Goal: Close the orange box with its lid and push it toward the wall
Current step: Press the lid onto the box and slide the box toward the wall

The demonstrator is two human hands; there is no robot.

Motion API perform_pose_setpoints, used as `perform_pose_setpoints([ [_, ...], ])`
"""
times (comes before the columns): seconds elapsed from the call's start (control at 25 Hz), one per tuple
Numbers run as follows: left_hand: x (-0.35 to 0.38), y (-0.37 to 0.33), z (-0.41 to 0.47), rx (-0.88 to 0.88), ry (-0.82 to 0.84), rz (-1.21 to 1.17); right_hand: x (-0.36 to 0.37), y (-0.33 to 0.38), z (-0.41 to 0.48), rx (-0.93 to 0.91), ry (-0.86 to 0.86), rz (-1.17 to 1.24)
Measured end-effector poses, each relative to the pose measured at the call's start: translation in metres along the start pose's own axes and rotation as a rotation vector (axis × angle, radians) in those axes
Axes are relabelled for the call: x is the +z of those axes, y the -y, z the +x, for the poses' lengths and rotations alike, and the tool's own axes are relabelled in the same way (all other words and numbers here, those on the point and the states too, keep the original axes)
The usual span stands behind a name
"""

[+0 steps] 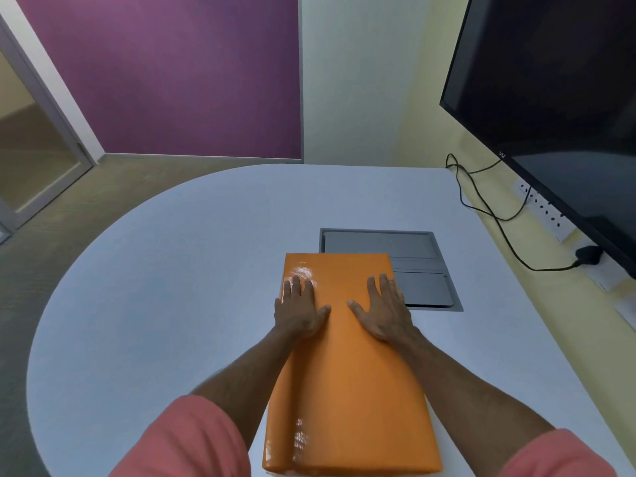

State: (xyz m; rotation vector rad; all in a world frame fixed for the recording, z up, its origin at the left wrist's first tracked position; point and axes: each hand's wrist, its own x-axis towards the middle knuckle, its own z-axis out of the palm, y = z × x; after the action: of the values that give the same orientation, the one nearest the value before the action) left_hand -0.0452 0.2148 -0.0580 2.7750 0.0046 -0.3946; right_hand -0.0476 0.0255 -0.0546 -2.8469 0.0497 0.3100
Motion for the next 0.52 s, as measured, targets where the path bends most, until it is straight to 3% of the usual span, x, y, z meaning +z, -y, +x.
perform_pose_setpoints([
  [0.28,-0.001,0.002,0.001,0.010,0.021,-0.015,-0.006,0.002,0.001,0.025,0.066,-0.022],
  [0.52,-0.001,0.011,-0.023,-0.015,-0.030,-0.138,-0.005,-0.001,-0.031,0.093,0.013,0.203],
])
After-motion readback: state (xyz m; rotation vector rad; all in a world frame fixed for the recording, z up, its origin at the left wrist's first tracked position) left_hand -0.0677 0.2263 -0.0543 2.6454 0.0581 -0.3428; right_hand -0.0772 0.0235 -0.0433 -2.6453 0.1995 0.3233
